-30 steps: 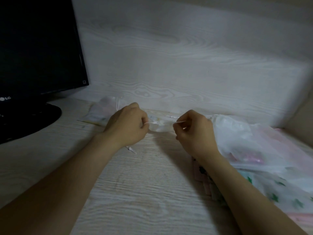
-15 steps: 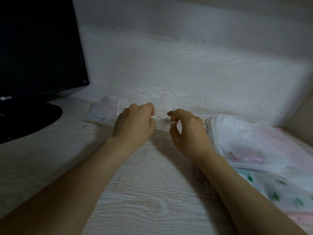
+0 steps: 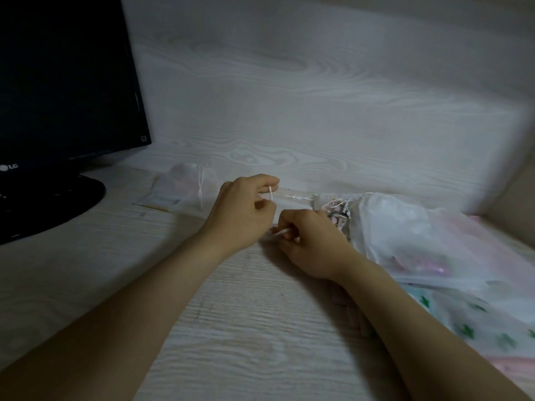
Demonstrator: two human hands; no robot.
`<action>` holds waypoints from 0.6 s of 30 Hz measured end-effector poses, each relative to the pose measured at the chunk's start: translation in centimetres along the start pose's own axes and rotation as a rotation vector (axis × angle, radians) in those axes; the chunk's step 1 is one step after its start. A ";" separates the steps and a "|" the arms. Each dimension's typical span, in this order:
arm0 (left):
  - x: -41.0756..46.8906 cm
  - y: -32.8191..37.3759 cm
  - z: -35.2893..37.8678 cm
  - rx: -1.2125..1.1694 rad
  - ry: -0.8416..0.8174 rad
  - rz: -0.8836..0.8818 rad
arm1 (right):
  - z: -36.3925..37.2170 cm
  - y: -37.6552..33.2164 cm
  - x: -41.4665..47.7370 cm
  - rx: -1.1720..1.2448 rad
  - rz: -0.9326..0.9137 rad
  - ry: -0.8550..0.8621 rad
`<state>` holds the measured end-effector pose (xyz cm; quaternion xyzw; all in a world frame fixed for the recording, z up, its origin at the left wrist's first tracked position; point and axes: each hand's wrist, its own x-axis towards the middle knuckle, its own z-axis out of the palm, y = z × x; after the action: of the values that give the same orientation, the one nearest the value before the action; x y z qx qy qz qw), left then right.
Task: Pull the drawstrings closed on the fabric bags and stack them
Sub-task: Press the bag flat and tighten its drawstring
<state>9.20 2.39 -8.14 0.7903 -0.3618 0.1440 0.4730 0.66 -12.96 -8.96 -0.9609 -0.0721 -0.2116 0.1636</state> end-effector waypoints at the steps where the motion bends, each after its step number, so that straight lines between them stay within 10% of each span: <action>1: -0.1 0.1 0.1 -0.029 -0.030 -0.009 | 0.0 0.0 0.0 0.029 0.029 0.011; 18: -0.3 -0.8 0.2 -0.167 -0.197 -0.111 | -1.6 -0.3 -0.1 0.722 0.489 0.272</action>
<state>9.55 2.61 -8.96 0.7773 -0.3729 0.0090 0.5066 -0.13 -13.28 -7.55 -0.7945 0.1100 -0.2524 0.5413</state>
